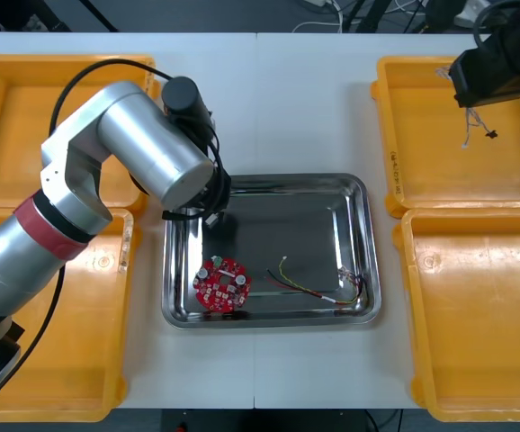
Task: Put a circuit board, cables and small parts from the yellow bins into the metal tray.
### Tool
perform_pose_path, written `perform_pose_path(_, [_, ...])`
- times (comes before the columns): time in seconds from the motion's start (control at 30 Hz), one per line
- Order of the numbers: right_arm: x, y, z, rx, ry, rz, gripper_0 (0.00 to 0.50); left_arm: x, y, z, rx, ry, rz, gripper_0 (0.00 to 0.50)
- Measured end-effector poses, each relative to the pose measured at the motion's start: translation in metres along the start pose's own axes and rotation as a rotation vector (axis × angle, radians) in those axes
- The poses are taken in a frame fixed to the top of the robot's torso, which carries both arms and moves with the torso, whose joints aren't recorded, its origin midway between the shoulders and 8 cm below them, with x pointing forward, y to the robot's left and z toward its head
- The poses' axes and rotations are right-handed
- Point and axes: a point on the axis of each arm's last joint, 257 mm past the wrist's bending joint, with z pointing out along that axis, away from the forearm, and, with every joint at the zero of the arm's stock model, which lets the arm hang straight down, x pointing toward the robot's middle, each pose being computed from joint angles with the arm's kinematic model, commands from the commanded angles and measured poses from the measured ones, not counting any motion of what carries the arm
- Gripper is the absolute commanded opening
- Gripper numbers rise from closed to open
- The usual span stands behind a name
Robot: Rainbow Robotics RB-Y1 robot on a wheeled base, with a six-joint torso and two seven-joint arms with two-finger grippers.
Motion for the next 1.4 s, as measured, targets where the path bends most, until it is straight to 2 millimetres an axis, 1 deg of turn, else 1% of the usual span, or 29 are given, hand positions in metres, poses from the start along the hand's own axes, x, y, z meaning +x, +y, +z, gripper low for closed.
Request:
perform_pose_path(0.1, [0.0, 0.028, -0.002, -0.007, -0.018, -0.105, 0.0, -0.007, 0.01, -0.008, 0.012, 0.011, -0.055, 0.5])
perform_pose_path(0.23, [0.009, 0.064, 0.0, -0.04, -0.024, -0.224, 0.0, -0.017, 0.031, -0.016, -0.009, 0.046, -0.115, 0.5])
perform_pose_path(0.33, [0.02, 0.087, 0.003, -0.069, -0.019, -0.295, 0.0, -0.03, 0.046, -0.02, -0.027, 0.061, -0.116, 0.5])
perform_pose_path(0.43, [0.031, 0.108, 0.007, -0.097, -0.007, -0.374, 0.0, -0.044, 0.057, -0.025, -0.028, 0.061, -0.079, 0.5])
perform_pose_path(0.6, [0.055, 0.14, 0.017, -0.108, 0.028, -0.543, 0.0, -0.062, 0.071, -0.033, -0.01, 0.051, -0.012, 0.5])
perform_pose_path(0.7, [0.071, 0.155, 0.027, -0.115, 0.061, -0.606, 0.0, -0.071, 0.079, -0.039, -0.004, 0.039, -0.033, 0.5])
perform_pose_path(0.77, [0.078, 0.166, 0.035, -0.128, 0.059, -0.677, 0.0, -0.075, 0.084, -0.043, -0.004, 0.031, -0.047, 0.5])
perform_pose_path(0.87, [0.084, 0.179, 0.046, -0.149, 0.04, -0.851, 0.0, -0.079, 0.094, -0.047, -0.01, 0.024, -0.064, 0.5])
perform_pose_path(0.93, [0.088, 0.187, 0.052, -0.16, 0.028, -0.934, 0.0, -0.081, 0.102, -0.051, -0.014, 0.018, -0.079, 0.5])
perform_pose_path(1.1, [0.091, 0.202, 0.062, -0.169, 0.0, -0.983, 0.0, -0.083, 0.128, -0.054, -0.028, 0.026, -0.139, 0.5])
perform_pose_path(1.3, [0.088, 0.217, 0.078, -0.175, -0.052, -1.167, 0.0, -0.079, 0.164, -0.045, -0.082, 0.082, -0.226, 0.5])
perform_pose_path(1.4, [0.089, 0.217, 0.089, -0.173, -0.052, -1.189, 0.0, -0.078, 0.179, -0.039, -0.112, 0.099, -0.262, 0.5])
